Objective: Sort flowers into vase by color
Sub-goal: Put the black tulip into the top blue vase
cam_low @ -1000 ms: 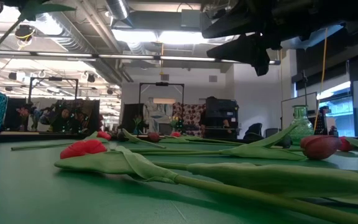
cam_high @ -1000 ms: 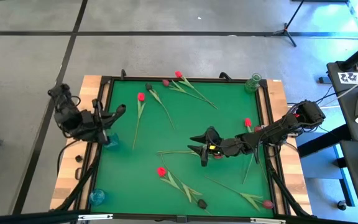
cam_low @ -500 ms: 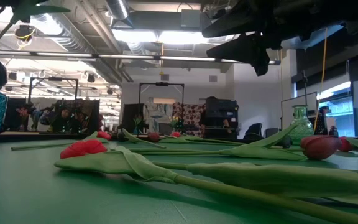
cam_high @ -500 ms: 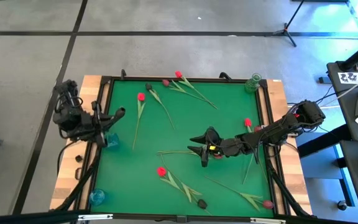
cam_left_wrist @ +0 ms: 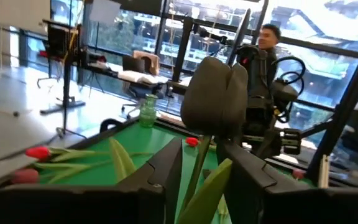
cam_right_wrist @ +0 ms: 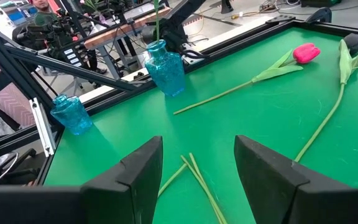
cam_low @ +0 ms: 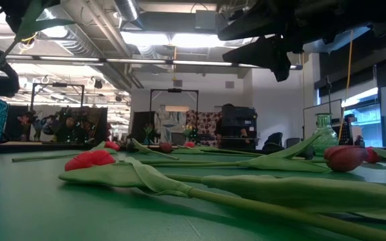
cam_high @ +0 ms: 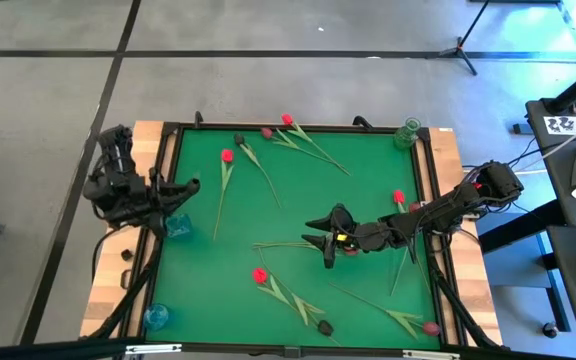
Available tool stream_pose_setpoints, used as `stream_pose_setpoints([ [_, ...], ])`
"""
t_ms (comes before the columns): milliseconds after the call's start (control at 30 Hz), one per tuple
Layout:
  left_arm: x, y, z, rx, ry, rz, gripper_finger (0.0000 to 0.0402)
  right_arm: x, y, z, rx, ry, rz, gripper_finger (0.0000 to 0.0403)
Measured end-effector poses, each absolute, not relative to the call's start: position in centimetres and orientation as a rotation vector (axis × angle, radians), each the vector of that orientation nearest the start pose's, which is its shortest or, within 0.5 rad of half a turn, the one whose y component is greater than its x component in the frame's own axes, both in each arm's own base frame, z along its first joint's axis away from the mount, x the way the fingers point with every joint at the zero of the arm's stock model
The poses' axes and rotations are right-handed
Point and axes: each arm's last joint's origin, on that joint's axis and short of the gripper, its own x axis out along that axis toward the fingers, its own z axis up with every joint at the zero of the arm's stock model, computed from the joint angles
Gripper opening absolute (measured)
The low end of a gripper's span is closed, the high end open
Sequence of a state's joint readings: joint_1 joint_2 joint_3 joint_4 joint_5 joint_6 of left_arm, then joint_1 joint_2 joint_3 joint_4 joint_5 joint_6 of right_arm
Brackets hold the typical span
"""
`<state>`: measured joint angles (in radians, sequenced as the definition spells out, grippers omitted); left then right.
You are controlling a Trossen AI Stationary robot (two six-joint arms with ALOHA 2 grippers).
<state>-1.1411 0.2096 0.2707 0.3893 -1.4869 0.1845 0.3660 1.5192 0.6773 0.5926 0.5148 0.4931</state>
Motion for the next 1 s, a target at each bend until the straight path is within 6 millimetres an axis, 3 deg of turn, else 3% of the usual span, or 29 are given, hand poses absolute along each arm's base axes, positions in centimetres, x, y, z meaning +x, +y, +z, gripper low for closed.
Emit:
stream_pose_setpoints([
  [100,5.1,-4.7,26.6,-0.303,-0.062,0.384,0.0108,28.9,9.6,20.1,0.384,0.184,-0.200,0.0198],
  [467,4.4,-4.8,28.0,-0.346,-0.047,0.269,0.0141,28.9,9.6,20.1,0.379,0.184,-0.199,0.0198],
  [1000,4.4,-5.5,27.0,-0.258,-0.033,0.252,0.0150,28.9,9.6,20.2,0.374,0.185,-0.188,0.0198],
])
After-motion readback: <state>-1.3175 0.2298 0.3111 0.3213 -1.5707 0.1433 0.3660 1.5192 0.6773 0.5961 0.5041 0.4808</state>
